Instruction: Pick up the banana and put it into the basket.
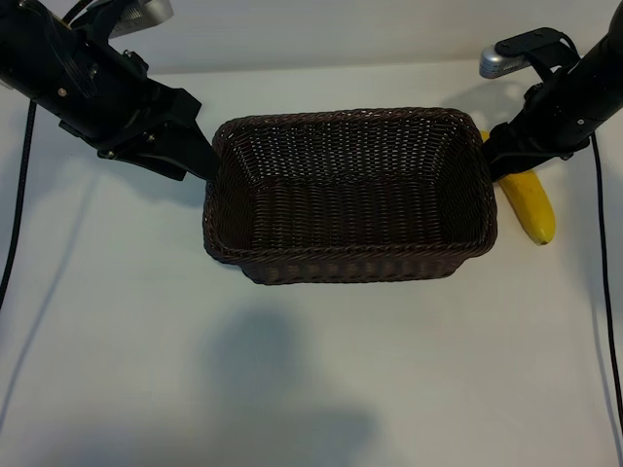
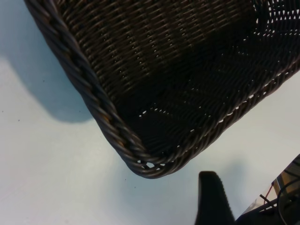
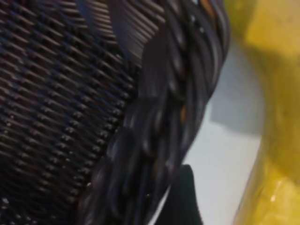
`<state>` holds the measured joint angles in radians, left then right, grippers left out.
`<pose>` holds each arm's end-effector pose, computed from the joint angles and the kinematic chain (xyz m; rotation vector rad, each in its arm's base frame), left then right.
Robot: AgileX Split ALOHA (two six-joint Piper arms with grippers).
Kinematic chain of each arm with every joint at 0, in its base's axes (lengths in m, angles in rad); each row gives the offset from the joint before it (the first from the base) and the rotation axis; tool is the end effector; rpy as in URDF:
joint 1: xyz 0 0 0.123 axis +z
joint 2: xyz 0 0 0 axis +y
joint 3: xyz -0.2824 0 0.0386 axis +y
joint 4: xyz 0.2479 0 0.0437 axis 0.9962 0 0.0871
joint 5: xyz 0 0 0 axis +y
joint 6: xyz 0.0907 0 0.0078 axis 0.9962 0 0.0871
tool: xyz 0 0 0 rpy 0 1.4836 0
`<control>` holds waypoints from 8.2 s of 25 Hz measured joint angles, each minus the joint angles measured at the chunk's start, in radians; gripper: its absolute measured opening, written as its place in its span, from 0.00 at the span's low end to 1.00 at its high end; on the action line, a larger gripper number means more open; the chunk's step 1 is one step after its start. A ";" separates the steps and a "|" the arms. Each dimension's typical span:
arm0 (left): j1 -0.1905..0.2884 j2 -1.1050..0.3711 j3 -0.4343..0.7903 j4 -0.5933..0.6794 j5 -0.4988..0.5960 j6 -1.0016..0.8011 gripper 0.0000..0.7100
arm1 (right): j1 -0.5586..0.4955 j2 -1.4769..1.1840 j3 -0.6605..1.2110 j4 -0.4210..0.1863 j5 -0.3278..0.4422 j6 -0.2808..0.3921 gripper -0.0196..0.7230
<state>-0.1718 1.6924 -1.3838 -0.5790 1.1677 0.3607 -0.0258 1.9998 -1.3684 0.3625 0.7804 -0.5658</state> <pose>0.3285 -0.1035 0.2887 0.4888 2.7706 -0.7698 0.4031 0.0123 0.1679 -0.4375 2.7778 0.2869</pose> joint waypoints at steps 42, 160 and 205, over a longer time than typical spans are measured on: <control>0.000 0.000 0.000 0.000 0.002 0.006 0.65 | -0.002 0.078 0.000 -0.127 -0.059 0.105 0.56; 0.000 0.000 0.000 -0.073 0.007 0.069 0.66 | 0.364 0.005 -0.216 -0.107 0.202 -0.021 0.56; 0.000 0.000 0.000 -0.073 0.007 0.077 0.66 | 0.364 -0.157 -0.216 -0.083 0.212 -0.010 0.59</control>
<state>-0.1718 1.6924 -1.3838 -0.6519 1.1748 0.4380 0.3385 1.8427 -1.5841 0.2792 0.9922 -0.5762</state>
